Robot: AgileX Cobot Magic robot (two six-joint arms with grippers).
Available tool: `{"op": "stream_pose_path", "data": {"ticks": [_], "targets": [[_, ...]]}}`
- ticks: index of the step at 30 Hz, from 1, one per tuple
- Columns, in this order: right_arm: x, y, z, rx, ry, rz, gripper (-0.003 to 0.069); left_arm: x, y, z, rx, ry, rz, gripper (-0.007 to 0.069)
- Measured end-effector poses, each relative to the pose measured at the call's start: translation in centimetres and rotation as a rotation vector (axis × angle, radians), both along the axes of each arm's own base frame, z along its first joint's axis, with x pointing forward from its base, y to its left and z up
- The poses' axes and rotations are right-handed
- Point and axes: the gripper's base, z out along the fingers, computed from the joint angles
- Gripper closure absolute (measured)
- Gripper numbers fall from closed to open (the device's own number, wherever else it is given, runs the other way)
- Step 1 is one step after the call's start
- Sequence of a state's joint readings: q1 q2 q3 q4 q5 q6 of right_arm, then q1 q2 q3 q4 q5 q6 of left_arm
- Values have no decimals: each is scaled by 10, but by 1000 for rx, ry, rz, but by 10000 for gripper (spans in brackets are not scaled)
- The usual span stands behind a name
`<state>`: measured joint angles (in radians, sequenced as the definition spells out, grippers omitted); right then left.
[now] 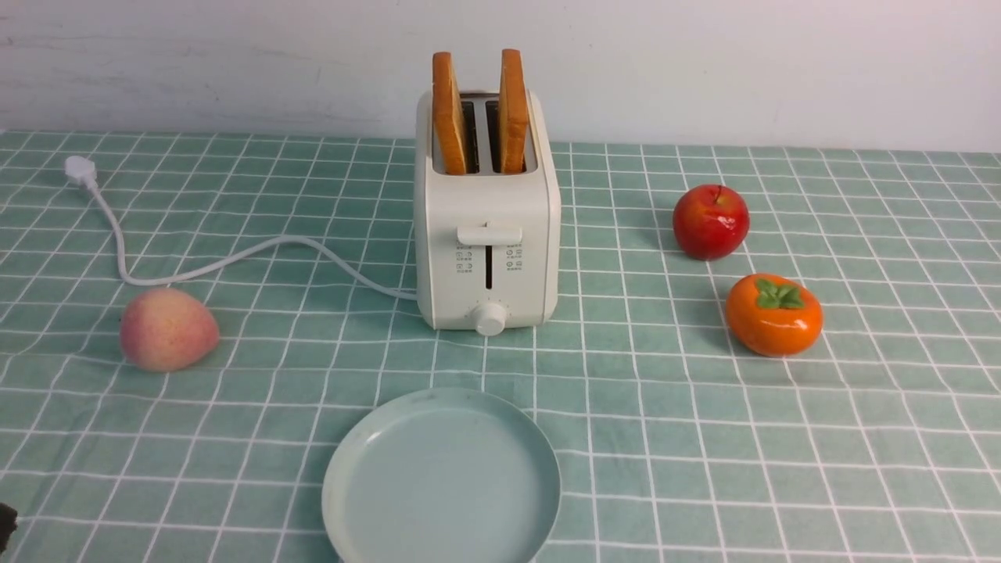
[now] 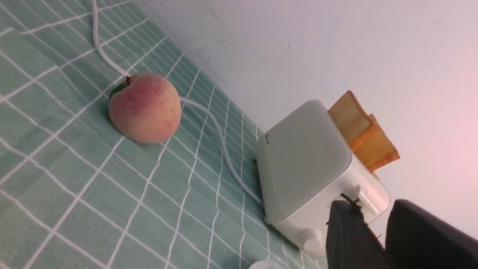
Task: Take toasted bread from bread machine on blue coffee table place on plate.
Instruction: 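Reach for a toast slice standing in the toaster with the left gripper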
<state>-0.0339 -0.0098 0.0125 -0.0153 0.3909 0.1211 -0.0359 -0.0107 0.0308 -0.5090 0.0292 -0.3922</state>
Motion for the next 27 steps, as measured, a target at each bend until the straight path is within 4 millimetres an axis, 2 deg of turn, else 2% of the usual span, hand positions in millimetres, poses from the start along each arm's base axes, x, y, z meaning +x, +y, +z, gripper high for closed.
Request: {"op": "stream_pose_path", "data": {"ticks": [5, 8, 9, 10, 11, 12, 13, 15, 16, 17, 19, 21, 24, 27], "targets": [[1, 1, 2, 39, -31, 1, 419, 0, 4, 7, -36, -71, 38, 466], [4, 4, 9, 252, -141, -14, 419, -2, 10, 16, -99, -182, 92, 519], [4, 4, 10, 269, -152, -16, 419, -2, 10, 17, -104, -190, 96, 525], [5, 4, 18, 410, -234, -32, 419, -4, 12, 24, -126, -244, 114, 594], [5, 4, 18, 425, -242, -34, 419, -4, 12, 25, -125, -248, 114, 602], [5, 3, 24, 526, -302, -49, 419, -7, 11, 39, -102, -289, 107, 638], [5, 2, 26, 563, -334, -56, 419, -10, 11, 48, -90, -313, 103, 638], [5, 1, 29, 599, -371, -64, 419, -15, 9, 70, -36, -360, 93, 638], [5, 1, 30, 602, -374, -65, 419, -16, 9, 72, -37, -367, 93, 638], [5, 0, 31, 614, -389, -68, 419, -17, 7, 98, 19, -377, 80, 638], [5, 0, 31, 615, -389, -68, 419, -15, 5, 114, 50, -355, 67, 638], [5, 0, 31, 607, -395, -68, 419, -6, 0, 145, 119, -239, 21, 638], [5, 1, 30, 593, -367, -60, 424, 18, -6, 168, 227, 24, -53, 638], [1, 10, 37, 593, -231, 5, 463, 48, -13, 177, 333, 374, -174, 638]]}}
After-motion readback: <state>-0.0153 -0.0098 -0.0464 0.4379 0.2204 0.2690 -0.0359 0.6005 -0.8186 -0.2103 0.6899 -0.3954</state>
